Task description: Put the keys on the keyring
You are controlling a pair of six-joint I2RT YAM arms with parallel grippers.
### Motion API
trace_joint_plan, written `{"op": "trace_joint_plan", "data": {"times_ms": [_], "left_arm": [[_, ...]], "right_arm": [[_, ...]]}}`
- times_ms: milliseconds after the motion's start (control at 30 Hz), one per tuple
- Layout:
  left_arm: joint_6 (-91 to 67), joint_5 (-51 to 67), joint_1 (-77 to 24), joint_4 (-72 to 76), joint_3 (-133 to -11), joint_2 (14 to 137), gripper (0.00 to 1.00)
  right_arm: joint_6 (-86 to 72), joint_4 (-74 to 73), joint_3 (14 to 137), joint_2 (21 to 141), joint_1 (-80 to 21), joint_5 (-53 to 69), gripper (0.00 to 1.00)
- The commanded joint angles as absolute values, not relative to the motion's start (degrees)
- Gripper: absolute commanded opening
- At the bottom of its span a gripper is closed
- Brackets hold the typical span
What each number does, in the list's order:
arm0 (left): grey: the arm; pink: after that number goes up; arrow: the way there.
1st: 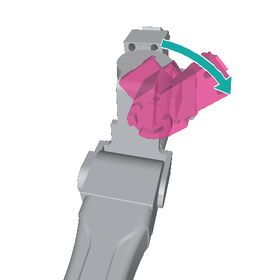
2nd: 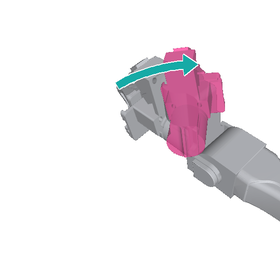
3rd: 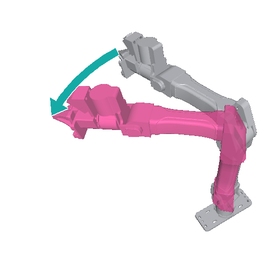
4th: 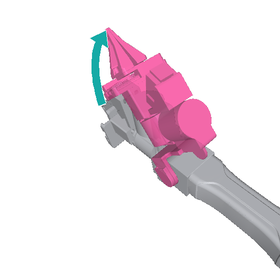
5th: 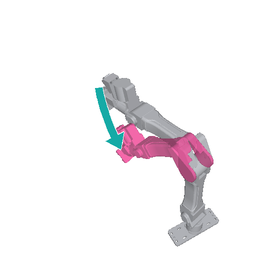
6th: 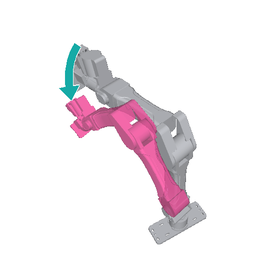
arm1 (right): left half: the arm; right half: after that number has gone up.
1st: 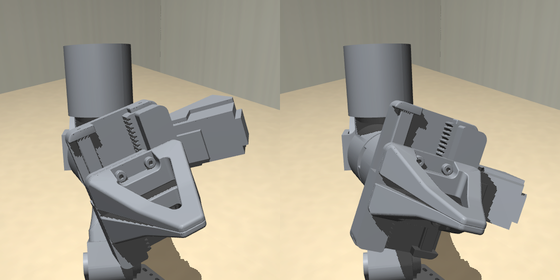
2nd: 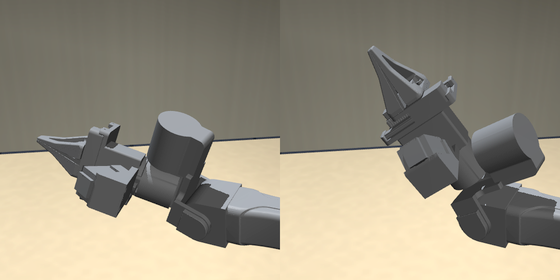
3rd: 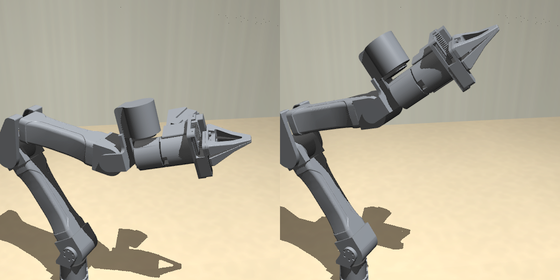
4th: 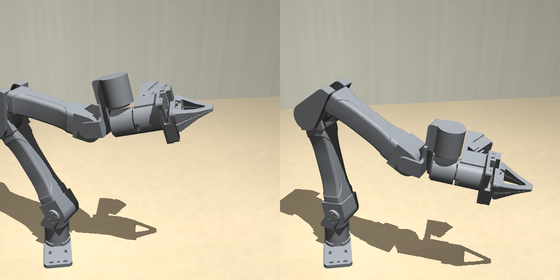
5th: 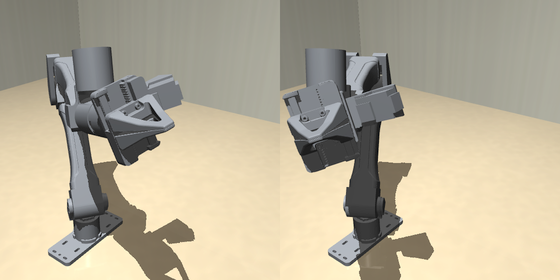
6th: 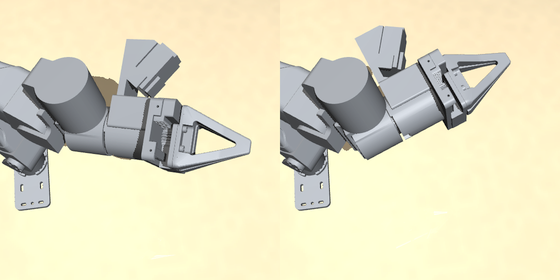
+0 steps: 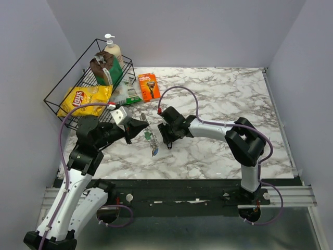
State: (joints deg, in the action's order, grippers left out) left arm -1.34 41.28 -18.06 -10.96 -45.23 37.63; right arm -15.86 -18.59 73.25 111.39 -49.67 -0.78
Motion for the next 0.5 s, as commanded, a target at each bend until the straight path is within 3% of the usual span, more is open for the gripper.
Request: {"op": "trace_joint_plan", "data": {"times_ms": [0, 233, 467], "left_arm": [[-1.2, 46.5, -17.7, -6.4, -44.3, 36.0, 0.0], [-1.1, 47.2, -17.7, -6.2, -43.7, 35.3, 0.0], [-0.7, 47.6, -17.7, -6.2, -43.5, 35.4, 0.0]], "right_arm": [[-16.9, -20.2, 74.4, 113.2, -50.1, -2.4, 0.53], [-16.9, -20.2, 75.2, 115.1, -50.0, -1.9, 0.4], [-16.6, -20.1, 75.2, 115.5, -50.0, -2.0, 0.11]]}}
